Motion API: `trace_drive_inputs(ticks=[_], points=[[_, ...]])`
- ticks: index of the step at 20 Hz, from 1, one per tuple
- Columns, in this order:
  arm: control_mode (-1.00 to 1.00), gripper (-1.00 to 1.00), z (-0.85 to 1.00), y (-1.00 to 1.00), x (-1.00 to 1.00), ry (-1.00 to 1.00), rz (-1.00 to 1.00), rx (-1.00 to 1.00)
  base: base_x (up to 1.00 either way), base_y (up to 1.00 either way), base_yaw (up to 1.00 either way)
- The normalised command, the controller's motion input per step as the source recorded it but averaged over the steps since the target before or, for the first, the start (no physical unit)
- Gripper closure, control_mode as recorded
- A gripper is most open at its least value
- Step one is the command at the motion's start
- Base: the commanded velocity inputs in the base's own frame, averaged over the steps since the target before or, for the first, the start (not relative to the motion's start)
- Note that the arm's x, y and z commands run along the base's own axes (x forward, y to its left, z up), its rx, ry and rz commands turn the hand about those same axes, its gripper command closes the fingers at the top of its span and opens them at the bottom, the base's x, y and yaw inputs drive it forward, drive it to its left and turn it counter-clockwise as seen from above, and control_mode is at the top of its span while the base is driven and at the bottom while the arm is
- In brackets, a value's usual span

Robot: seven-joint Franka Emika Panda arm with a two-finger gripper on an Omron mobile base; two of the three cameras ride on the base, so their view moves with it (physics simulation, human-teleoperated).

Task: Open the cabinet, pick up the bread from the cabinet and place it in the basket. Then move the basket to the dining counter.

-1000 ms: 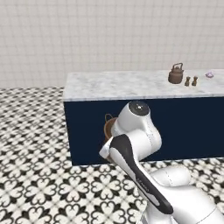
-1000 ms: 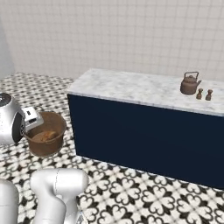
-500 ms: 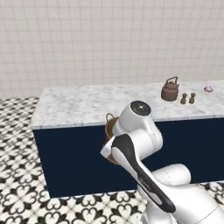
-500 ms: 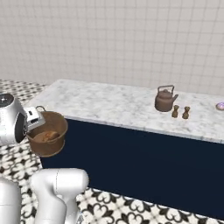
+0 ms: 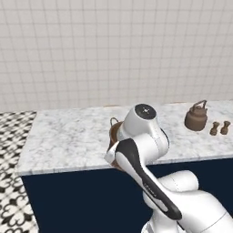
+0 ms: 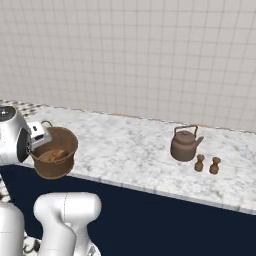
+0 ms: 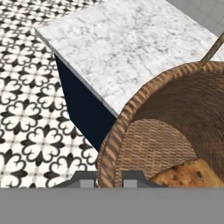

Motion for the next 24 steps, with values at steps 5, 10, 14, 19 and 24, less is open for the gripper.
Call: trace_drive_inputs(ticks=[5, 10, 14, 19, 24], points=[[1.0, 1.0, 0.0, 0.0, 0.0, 0.0, 0.0, 0.0, 0.46, 0.0, 0.0], [1.0, 1.0, 0.0, 0.0, 0.0, 0.0, 0.0, 0.0, 0.18, -0.01, 0.0], [-1.0, 1.0, -0.04, -0.33, 0.92, 0.06, 0.0, 0.0, 0.0, 0.0, 0.0], [-1.0, 1.0, -0.03, -0.8, 1.0, 0.05, -0.13, 0.0, 0.0, 0.0, 0.0], [-1.0, 1.0, -0.13, -0.79, 1.0, 0.01, -0.18, -0.01, 0.0, 0.0, 0.0]])
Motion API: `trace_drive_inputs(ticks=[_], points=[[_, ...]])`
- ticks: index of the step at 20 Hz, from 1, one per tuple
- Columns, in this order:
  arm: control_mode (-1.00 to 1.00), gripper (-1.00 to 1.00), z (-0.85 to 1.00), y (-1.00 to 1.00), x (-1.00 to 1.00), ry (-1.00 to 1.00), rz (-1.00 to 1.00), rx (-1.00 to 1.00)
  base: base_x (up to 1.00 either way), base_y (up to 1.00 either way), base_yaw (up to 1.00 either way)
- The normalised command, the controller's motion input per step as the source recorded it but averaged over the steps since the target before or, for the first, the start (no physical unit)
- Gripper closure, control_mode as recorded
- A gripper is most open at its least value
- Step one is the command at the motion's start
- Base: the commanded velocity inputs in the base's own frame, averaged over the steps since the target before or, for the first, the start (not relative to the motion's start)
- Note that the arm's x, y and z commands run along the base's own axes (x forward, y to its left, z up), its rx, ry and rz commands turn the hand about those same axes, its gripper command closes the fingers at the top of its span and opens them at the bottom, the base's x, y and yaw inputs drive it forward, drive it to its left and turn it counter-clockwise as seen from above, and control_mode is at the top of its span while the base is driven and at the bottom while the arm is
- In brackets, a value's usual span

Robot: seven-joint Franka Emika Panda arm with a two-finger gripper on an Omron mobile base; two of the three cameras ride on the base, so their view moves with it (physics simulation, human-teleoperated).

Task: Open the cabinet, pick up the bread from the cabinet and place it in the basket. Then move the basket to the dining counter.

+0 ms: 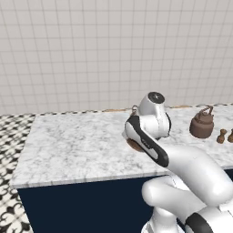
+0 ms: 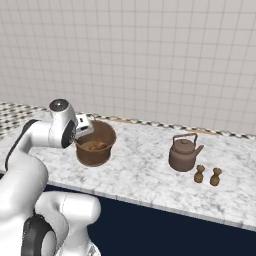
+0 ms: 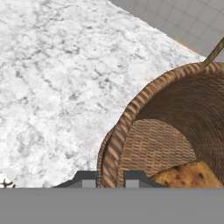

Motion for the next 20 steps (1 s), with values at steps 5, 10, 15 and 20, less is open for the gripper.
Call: trace_drive_inputs(ticks=[5, 10, 15, 20], points=[[-1.0, 1.0, -0.18, -0.59, 1.0, 0.0, -0.17, -0.02, 0.0, 0.0, 0.0], [-1.0, 1.0, -0.17, -0.52, 1.0, 0.0, -0.15, -0.03, 0.0, 0.0, 0.0], [-1.0, 1.0, -0.5, -0.31, 0.61, 0.03, -0.13, -0.01, 0.0, 0.0, 0.0], [-1.0, -1.0, -0.54, -0.07, 0.35, 0.01, -0.1, 0.0, 0.0, 0.0, 0.0]])
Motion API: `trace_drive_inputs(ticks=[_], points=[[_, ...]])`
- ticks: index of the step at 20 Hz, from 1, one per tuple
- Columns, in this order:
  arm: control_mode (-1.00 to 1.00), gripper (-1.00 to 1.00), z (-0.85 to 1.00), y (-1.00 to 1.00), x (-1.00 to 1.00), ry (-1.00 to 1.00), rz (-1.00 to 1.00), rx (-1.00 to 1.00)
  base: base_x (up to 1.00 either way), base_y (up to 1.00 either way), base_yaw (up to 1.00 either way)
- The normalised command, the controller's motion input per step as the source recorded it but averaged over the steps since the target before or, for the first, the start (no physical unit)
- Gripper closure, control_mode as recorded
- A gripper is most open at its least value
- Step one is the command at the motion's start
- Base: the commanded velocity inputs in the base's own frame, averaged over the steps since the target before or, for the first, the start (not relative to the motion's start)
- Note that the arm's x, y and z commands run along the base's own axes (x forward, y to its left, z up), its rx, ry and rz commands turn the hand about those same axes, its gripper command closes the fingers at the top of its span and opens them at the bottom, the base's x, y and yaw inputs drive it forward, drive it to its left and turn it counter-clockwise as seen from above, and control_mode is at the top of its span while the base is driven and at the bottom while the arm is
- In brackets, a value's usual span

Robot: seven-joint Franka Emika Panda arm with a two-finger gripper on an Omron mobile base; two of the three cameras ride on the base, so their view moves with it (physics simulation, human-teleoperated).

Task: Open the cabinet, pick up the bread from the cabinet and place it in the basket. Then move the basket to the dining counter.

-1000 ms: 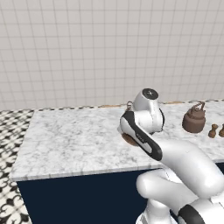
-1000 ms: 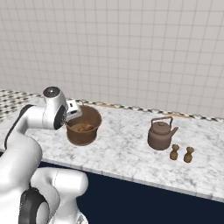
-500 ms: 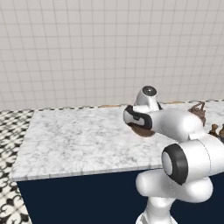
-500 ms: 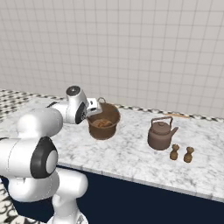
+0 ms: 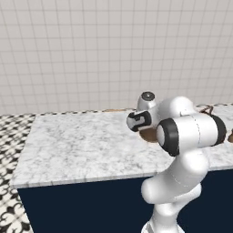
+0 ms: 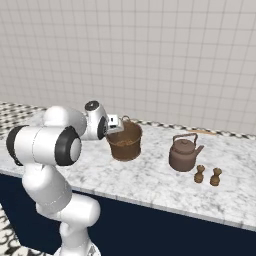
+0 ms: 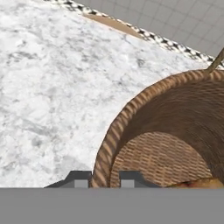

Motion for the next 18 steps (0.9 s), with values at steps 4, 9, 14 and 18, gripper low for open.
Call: trace_drive_inputs(ticks=[4, 9, 14, 18], points=[[-1.0, -1.0, -0.21, -0.19, 0.08, 0.0, -0.05, 0.0, 0.0, 0.0, 0.0], [-1.0, -1.0, 0.3, -0.03, -0.05, -0.02, -0.01, 0.01, 0.0, 0.0, 0.0], [-1.0, -1.0, 0.95, 0.0, -0.2, -0.05, -0.03, 0.0, 0.0, 0.0, 0.0], [-1.0, -1.0, 1.0, 0.0, -0.79, 0.0, -0.15, 0.01, 0.0, 0.0, 0.0]])
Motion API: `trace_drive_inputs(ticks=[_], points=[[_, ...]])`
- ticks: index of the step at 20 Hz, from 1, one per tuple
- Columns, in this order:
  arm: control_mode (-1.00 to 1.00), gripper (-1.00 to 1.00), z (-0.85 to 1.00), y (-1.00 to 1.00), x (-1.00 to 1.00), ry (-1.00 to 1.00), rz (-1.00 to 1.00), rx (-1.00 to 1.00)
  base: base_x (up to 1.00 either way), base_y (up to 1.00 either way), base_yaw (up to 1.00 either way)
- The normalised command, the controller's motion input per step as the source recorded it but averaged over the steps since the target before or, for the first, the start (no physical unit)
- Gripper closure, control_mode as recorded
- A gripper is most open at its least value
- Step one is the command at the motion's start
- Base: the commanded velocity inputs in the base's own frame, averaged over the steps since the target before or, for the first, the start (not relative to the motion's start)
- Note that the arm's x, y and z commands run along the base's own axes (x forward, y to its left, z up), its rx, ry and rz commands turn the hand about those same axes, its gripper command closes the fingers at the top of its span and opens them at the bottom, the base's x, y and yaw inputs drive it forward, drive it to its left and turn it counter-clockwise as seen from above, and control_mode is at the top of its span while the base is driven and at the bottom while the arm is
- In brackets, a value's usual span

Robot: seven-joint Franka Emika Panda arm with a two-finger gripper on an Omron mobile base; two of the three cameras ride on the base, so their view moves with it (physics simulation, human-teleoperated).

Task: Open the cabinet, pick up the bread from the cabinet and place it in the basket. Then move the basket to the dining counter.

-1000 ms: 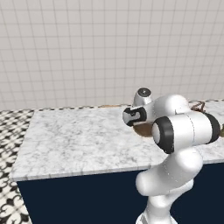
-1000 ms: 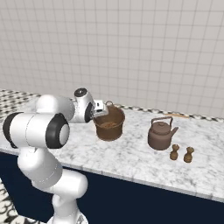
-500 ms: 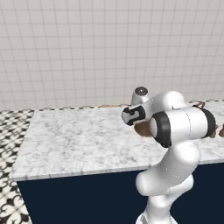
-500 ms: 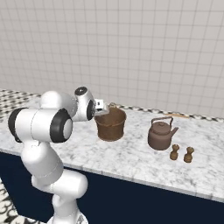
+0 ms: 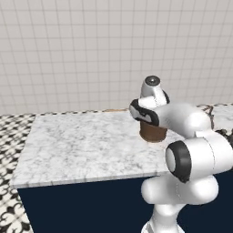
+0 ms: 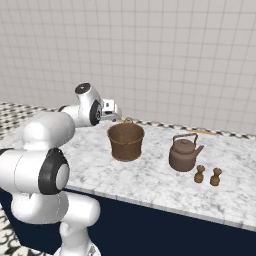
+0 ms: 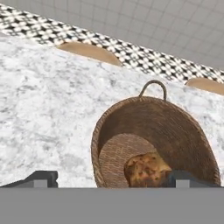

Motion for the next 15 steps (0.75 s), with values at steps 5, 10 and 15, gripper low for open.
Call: trace_drive_inputs(ticks=[5, 10, 15], points=[[-1.0, -1.0, 0.92, 0.0, -1.0, 0.04, -0.19, 0.1, 0.0, 0.0, 0.0], [-1.0, -1.0, 0.57, 0.0, -1.0, 0.0, -0.09, 0.08, 0.0, 0.0, 0.0], [-1.0, -1.0, 0.02, 0.02, -1.0, -0.05, -0.04, 0.03, 0.0, 0.0, 0.0]])
